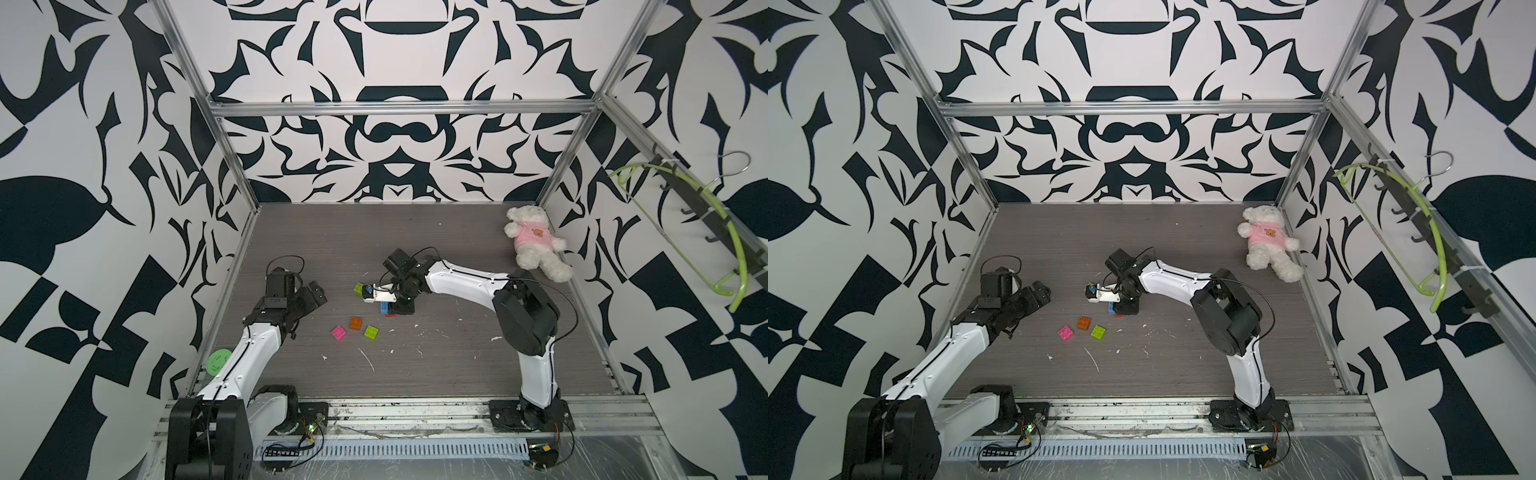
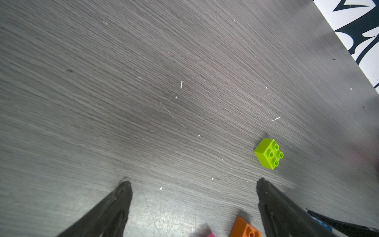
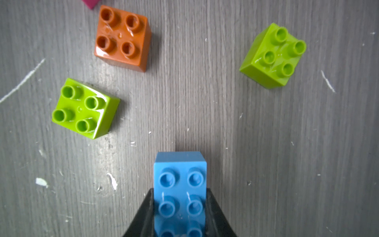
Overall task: Assemble the letter v with lego
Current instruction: Assemble the lego brick with the lego brick.
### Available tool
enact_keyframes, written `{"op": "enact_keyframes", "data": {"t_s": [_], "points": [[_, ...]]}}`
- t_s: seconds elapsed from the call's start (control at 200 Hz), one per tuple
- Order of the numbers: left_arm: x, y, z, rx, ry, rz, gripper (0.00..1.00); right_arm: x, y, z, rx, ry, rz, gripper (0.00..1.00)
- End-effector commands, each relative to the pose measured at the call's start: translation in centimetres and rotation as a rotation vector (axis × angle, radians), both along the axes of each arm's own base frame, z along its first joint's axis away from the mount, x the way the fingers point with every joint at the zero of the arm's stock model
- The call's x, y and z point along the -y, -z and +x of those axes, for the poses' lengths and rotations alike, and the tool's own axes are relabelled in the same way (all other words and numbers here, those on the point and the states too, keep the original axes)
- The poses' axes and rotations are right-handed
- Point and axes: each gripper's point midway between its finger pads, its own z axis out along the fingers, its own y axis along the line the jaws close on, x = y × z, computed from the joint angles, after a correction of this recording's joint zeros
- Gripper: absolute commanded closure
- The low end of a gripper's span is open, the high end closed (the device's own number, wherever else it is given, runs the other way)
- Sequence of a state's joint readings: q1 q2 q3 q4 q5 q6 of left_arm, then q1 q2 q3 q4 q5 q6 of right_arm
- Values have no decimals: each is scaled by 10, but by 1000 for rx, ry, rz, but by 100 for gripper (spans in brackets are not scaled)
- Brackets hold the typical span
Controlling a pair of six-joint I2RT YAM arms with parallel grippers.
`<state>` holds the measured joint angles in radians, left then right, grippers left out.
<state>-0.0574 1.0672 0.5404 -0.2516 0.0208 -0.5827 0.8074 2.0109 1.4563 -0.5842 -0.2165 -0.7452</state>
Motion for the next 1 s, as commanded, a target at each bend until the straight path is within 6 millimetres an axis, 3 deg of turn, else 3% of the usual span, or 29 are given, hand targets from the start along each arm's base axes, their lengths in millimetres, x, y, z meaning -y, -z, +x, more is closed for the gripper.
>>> {"op": "enact_keyframes", "data": {"t_s": [0.0, 0.235, 0.565, 0.815, 0.995], "points": [[-1, -8, 3, 19, 3, 11, 1, 14, 33, -19, -96, 3, -94, 100], [-2, -9, 3, 21, 2, 12, 1, 38, 63, -15, -87, 70, -246, 100], [-1, -9, 3, 19, 3, 11, 1, 47, 79, -16, -39, 118, -330, 100], [-1, -9, 3, 21, 6, 9, 1, 23, 71, -19, -126, 141, -206, 100], [-1, -9, 2, 20, 6, 9, 1, 20, 76, -26, -199, 181, -177, 100]]}}
